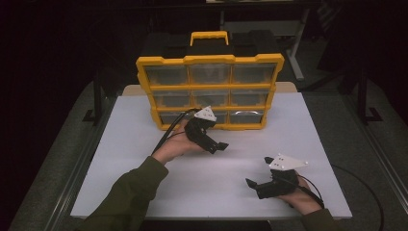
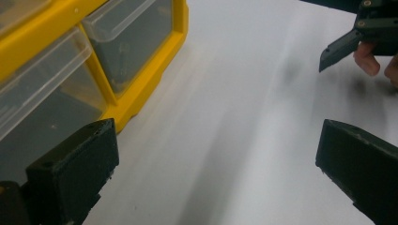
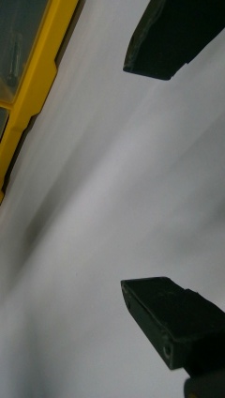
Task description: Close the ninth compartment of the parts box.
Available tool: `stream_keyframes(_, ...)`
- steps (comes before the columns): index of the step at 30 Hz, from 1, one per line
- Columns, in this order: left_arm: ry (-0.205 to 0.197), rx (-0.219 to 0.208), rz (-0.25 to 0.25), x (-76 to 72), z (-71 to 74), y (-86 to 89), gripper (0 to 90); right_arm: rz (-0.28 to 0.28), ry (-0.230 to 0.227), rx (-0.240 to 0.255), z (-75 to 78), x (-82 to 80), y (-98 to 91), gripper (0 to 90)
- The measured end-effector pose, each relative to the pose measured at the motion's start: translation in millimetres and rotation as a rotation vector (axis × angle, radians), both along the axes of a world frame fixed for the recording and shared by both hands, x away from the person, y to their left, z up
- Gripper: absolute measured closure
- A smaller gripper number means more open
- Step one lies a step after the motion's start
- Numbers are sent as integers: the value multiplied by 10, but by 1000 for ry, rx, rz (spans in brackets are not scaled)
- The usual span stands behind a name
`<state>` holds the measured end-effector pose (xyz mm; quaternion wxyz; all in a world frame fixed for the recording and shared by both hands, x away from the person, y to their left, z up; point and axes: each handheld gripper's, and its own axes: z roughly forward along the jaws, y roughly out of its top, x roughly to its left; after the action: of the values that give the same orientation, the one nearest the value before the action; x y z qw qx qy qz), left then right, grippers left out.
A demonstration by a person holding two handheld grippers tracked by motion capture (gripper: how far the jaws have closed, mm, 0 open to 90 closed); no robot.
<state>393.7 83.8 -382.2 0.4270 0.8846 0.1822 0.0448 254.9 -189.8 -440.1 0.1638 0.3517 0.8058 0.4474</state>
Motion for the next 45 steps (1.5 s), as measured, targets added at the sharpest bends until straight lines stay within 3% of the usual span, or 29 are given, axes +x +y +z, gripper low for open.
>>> stream_keyframes(4, -12, 10, 0, -32, -27, 89, 0, -1, 2, 1, 1, -2, -1, 0)
stream_keyframes(15, -10, -11, 35, -156, -75, 294, 0, -1, 0, 0, 0, 0, 7, 0)
stream_keyframes(32, -36, -35, 83, -332, -77, 630, 0, 9, -6, -4, -8, 5, 21, 0)
stream_keyframes(38, -53, -23, 85, -413, -59, 753, 0, 9, 5, -4, -10, 2, 26, 0)
stream_keyframes(45, -42, -38, 102, -538, -96, 896, 1, 2, 6, -7, -17, 4, 19, 0)
